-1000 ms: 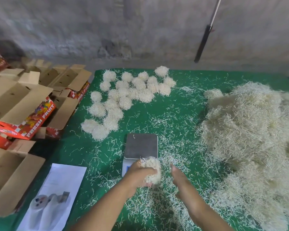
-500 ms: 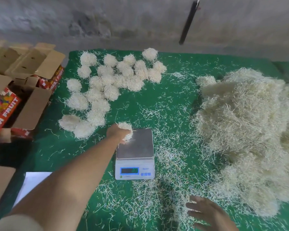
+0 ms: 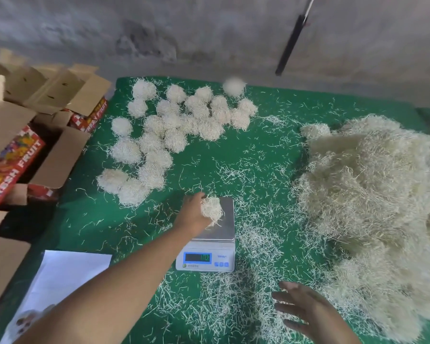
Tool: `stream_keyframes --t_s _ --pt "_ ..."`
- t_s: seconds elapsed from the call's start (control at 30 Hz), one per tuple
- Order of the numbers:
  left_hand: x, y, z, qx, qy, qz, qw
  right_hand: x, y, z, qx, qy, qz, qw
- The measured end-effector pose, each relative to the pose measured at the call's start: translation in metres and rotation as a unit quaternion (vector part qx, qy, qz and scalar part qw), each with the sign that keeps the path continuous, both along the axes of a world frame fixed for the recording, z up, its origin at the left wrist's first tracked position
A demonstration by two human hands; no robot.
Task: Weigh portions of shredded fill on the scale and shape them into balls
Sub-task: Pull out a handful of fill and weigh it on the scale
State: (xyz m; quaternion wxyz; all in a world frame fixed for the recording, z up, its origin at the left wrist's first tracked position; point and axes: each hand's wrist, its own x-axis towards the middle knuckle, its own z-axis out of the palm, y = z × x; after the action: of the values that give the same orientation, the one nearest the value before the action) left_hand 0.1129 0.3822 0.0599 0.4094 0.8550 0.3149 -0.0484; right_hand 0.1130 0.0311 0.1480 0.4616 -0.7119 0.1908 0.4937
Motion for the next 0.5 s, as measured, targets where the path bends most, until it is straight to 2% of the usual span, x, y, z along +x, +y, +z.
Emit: stream_keyframes --t_s 0.23,0.5 --pt "-0.023 -0.003 0.008 0.033 -0.011 0.021 0.999 -0.005 -0.016 0.002 0.037 -0.046 0.033 0.998" --pt "-0.081 -0.005 0.033 0.06 -0.082 0.072 0.992 -0.004 -0.006 0.025 0.109 -0.104 0.091 0.984"
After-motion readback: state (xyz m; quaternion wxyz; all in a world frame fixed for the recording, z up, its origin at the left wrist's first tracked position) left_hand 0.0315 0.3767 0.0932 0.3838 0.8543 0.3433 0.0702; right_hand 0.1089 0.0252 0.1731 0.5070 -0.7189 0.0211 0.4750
